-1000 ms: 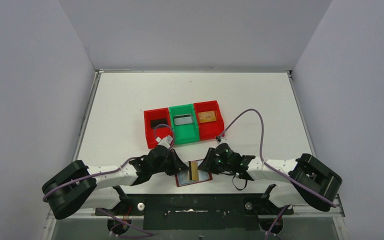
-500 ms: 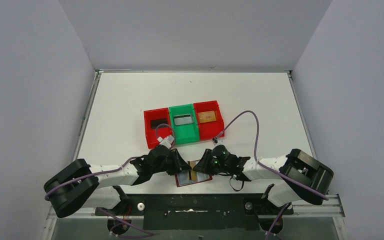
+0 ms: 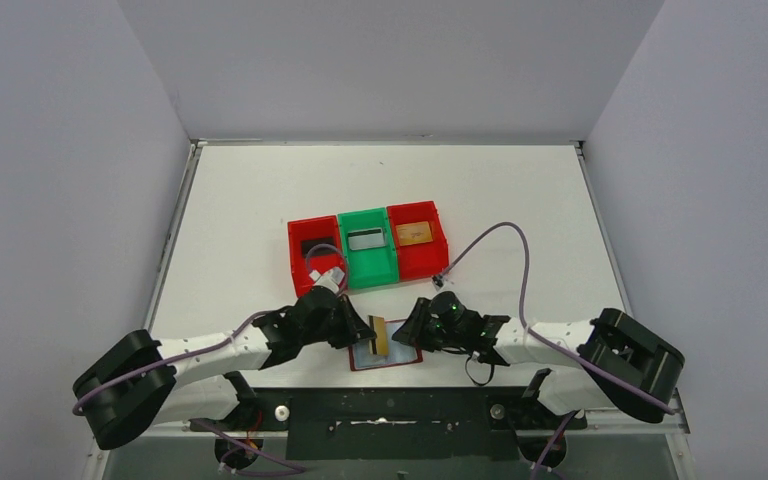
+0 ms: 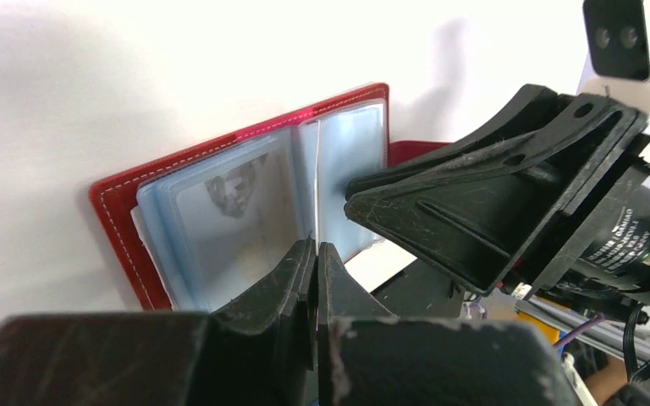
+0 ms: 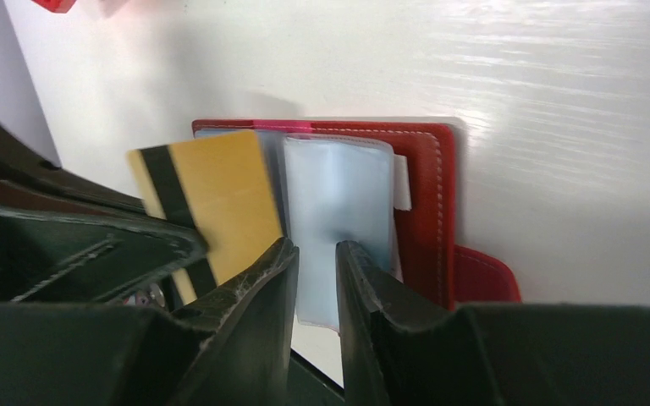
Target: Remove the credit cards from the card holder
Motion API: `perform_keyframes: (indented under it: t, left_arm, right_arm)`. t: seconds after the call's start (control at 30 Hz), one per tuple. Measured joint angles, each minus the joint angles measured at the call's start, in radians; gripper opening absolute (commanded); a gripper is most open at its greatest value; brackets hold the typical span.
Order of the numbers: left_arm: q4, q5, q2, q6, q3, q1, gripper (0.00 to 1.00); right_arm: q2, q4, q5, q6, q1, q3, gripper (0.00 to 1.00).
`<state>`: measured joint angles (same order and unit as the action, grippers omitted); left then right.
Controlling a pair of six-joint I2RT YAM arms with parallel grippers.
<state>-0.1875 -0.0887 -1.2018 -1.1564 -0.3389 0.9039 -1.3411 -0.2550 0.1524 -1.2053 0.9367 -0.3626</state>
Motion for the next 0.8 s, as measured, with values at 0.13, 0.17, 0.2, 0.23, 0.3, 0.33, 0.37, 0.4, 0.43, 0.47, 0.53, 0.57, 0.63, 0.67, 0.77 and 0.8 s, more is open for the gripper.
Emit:
perform_keyframes:
  t: [0.13,0.17,0.2,0.23,0.3,0.33,0.37,0.4,0.43,0.47,0.53,0.57,0.63,0.67,0.77,0.8]
  left_arm:
    - [0.103,0.044,0.076,0.029,-0.038,-0.003,0.0]
    - [0.121,0.052,0.092,0.037,-0.044,-0.004,0.0]
    - [0.137,0.059,0.104,0.043,-0.049,-0.004,0.0]
    - [0.156,0.066,0.119,0.051,-0.055,-0.005,0.0]
    - [0.19,0.081,0.147,0.068,-0.066,-0.005,0.0]
    - [0.205,0.089,0.162,0.075,-0.071,-0.005,0.0]
    - [0.216,0.097,0.179,0.083,-0.074,-0.006,0.0]
    - [0.227,0.105,0.196,0.091,-0.077,-0.007,0.0]
    - [0.232,0.112,0.212,0.097,-0.079,-0.007,0.0]
    - [0.239,0.121,0.233,0.105,-0.08,-0.008,0.0]
    - [0.243,0.136,0.268,0.117,-0.081,-0.009,0.0]
    - [0.243,0.143,0.287,0.122,-0.081,-0.009,0.0]
    - [0.243,0.164,0.323,0.127,-0.08,-0.009,0.0]
    - [0.242,0.172,0.337,0.13,-0.08,-0.009,0.0]
    - [0.202,0.181,0.388,0.153,-0.062,-0.009,0.0]
    - [0.187,0.178,0.401,0.165,-0.055,-0.009,0.0]
  right_arm:
    - [0.08,0.102,-0.044,0.024,0.0,-0.006,0.32]
    - [0.105,0.121,-0.053,0.032,0.0,-0.01,0.36]
    - [0.125,0.138,-0.061,0.039,0.0,-0.015,0.4]
    - [0.15,0.158,-0.07,0.048,0.0,-0.021,0.45]
    - [0.204,0.188,-0.09,0.067,0.0,-0.035,0.53]
    - [0.232,0.203,-0.103,0.075,0.0,-0.043,0.55]
    - [0.261,0.214,-0.118,0.084,0.0,-0.048,0.57]
    - [0.29,0.224,-0.133,0.093,0.0,-0.051,0.58]
    - [0.312,0.232,-0.146,0.1,0.0,-0.052,0.59]
    - [0.344,0.241,-0.166,0.11,0.0,-0.053,0.6]
    - [0.389,0.258,-0.2,0.125,0.0,-0.053,0.62]
    - [0.41,0.265,-0.218,0.134,0.0,-0.053,0.63]
    - [0.448,0.271,-0.252,0.156,0.0,-0.052,0.65]
    - [0.465,0.27,-0.266,0.17,0.0,-0.051,0.66]
    - [0.509,0.248,-0.293,0.212,0.0,-0.031,0.68]
    - [0.524,0.24,-0.299,0.227,0.0,-0.021,0.68]
